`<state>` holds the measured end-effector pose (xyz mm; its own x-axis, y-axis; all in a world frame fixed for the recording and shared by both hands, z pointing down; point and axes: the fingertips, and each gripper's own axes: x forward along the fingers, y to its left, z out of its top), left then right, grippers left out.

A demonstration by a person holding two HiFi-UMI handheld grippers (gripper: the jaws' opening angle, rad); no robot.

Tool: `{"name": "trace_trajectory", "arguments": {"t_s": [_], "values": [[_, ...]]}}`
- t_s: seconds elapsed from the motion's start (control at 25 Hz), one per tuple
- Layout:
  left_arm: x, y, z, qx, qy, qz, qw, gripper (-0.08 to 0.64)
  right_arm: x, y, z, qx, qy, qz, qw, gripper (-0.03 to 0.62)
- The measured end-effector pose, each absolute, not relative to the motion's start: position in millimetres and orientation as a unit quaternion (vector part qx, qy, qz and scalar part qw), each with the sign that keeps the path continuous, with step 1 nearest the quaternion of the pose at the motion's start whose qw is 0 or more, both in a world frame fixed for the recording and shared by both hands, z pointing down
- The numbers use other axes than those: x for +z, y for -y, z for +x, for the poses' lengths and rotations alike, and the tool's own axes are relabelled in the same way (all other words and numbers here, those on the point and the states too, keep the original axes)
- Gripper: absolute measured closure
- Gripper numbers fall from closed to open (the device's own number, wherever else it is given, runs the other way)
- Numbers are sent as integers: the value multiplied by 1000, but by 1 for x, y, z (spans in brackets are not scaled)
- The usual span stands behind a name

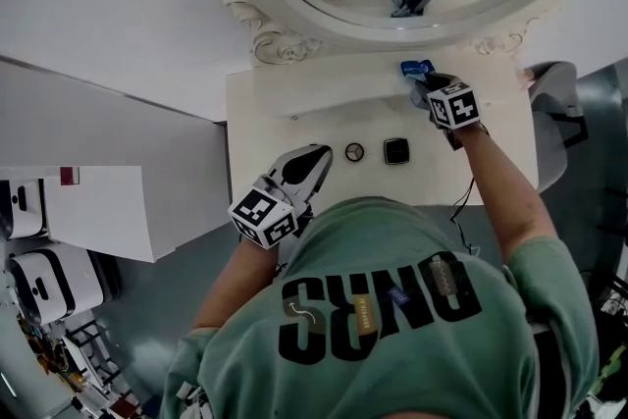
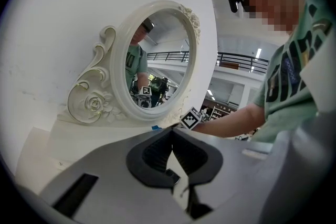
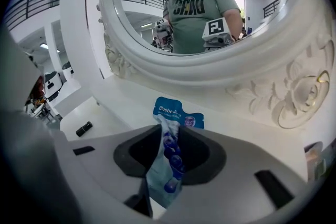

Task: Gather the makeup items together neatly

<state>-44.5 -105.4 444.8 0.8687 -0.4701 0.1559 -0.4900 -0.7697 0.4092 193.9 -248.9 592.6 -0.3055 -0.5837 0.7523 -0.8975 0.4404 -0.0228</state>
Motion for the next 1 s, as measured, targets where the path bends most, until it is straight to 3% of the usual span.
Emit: {"name": "trace_trajectory", "arguments": {"t_s": [0.32,0.72,0.92,1.0], "values": [[445,100,-14,25,228,947,224,551,583,169,224,241,780,484,314,495],[455,86,29,48,190,952,235,551,656,94,255,285,741,500,345,491],[456,80,40,58,186,952,235,551,691,82,256,276,732,498,375,428],[456,78,42,61,187,952,233,551,698,81,258,272,732,501,373,438]]}}
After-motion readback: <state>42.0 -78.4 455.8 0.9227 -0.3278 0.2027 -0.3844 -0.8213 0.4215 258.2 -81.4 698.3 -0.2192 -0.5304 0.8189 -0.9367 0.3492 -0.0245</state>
